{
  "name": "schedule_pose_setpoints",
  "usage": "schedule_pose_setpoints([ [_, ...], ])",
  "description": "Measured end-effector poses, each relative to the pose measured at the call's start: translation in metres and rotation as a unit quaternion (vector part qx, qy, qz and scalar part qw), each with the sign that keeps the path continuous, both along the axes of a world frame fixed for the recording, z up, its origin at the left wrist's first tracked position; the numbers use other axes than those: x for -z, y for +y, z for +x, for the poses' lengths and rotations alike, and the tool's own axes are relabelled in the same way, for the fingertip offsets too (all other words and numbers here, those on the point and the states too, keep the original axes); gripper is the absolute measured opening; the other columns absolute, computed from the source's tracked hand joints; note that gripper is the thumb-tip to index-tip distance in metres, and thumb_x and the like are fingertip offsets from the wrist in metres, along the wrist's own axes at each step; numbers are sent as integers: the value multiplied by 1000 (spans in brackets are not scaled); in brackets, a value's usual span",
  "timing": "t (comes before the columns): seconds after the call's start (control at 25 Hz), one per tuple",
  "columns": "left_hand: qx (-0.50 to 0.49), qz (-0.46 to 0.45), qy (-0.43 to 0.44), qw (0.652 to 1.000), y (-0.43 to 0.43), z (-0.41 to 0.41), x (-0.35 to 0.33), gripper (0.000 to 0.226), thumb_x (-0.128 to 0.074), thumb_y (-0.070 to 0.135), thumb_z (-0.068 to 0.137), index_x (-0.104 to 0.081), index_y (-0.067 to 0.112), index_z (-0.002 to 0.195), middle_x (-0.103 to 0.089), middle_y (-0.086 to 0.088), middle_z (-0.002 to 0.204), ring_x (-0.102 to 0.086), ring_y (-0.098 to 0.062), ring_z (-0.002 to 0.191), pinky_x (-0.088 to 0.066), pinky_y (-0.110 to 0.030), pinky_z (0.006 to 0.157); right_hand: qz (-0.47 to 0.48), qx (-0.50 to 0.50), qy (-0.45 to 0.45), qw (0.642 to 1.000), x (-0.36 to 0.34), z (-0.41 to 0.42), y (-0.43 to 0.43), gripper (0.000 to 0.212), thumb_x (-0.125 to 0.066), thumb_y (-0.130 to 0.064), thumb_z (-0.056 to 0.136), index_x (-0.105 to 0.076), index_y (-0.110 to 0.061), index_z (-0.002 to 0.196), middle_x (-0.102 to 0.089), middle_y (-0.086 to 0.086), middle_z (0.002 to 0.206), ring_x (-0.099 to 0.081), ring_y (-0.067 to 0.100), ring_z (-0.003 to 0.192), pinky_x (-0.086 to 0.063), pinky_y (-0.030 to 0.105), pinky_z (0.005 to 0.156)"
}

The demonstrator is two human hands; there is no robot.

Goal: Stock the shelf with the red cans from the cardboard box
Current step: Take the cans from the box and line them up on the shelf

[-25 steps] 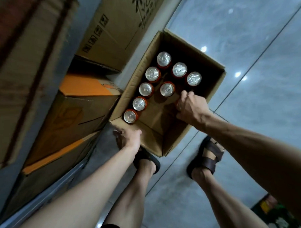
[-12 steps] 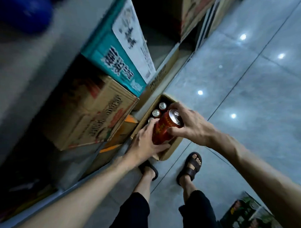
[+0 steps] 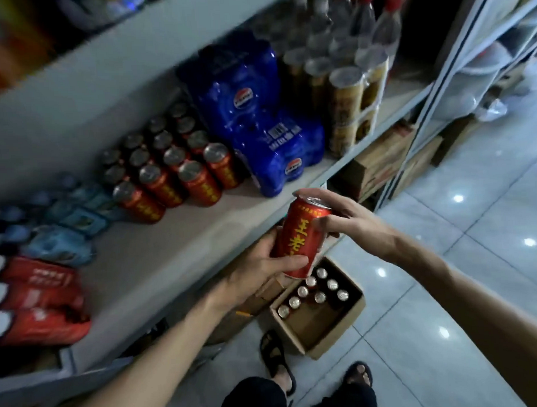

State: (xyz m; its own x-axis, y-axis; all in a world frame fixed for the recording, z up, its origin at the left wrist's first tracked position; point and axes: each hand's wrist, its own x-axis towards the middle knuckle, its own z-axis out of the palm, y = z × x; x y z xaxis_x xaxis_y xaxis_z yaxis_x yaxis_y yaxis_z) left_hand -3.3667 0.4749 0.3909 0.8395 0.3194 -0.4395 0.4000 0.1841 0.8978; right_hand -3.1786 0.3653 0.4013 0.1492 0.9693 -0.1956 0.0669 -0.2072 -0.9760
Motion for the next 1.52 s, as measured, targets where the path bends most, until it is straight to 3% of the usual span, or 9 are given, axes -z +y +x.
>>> schedule_pose_setpoints([
  [0.12, -70, 77, 2, 995, 20, -23, -20, 69, -79, 32, 69, -49, 25, 130, -67, -1, 120, -67, -12, 108, -55, -33, 94, -16, 5, -69, 997, -27, -20, 37, 64, -69, -63, 74, -47, -38, 130, -60, -10, 119, -62, 6, 104, -55, 32, 88],
  [0.28, -117, 192, 15, 974, 47, -55, -26, 84, -77, 57, 61, -43, 33, 134, -66, 12, 115, -64, 3, 104, -56, -23, 87, -3, -45, -218, 975, -43, -45, 94, 64, -66, -60, 78, -47, -29, 131, -54, -15, 111, -56, 0, 96, -46, 16, 75],
  [0.48, -158, 273, 75, 946, 84, -93, -5, 79, -77, 52, 68, -38, 33, 134, -58, 14, 119, -59, 2, 106, -48, -16, 80, 35, -162, -320, 933, -36, -79, 158, 69, -68, -48, 82, -38, -30, 142, -48, -5, 138, -47, 7, 117, -40, 24, 96],
  [0.56, -161, 295, 114, 935, 101, -106, 7, 79, -79, 46, 71, -37, 32, 136, -56, 10, 127, -56, -6, 115, -44, -17, 85, 77, -165, -400, 898, -23, -95, 181, 71, -68, -51, 80, -38, -30, 141, -46, -3, 142, -44, 13, 126, -37, 28, 102],
  [0.72, -74, 374, 281, 881, 132, -137, 38, 101, -77, 57, 69, -27, 22, 150, -36, -4, 154, -35, -23, 142, -33, -35, 112, 124, -139, -605, 774, 5, -119, 220, 75, -66, -58, 75, -48, -21, 138, -53, 6, 136, -40, 27, 131, -31, 42, 109],
  [0.92, 81, 373, 421, 823, 148, -152, 66, 131, -64, 82, 60, 1, 24, 157, 5, -18, 164, 6, -42, 150, -9, -57, 120, 131, -111, -615, 769, 31, -124, 255, 85, -75, -49, 71, -40, -11, 139, -55, 12, 135, -35, 29, 133, -20, 44, 116],
  [1.08, 118, 380, 434, 808, 155, -151, 70, 128, -64, 82, 60, -1, 27, 156, 9, -28, 160, 3, -56, 145, -12, -61, 118, 142, -100, -609, 774, 44, -124, 267, 82, -77, -46, 70, -42, -10, 135, -60, 12, 128, -37, 28, 129, -12, 44, 116],
  [1.2, 134, 341, 433, 823, 162, -150, 64, 125, -65, 80, 62, 0, 30, 156, 14, -28, 159, 6, -57, 144, -11, -60, 118, 154, -89, -606, 775, 46, -126, 273, 79, -77, -45, 70, -45, -10, 133, -58, 13, 131, -34, 31, 134, -10, 48, 118],
  [1.52, 150, 354, 429, 817, 160, -148, 65, 122, -69, 73, 68, 2, 27, 157, 14, -35, 157, 6, -60, 142, -12, -62, 118, 149, -88, -600, 781, 45, -124, 275, 81, -78, -45, 71, -45, -15, 138, -52, 13, 140, -27, 33, 143, -9, 52, 120],
])
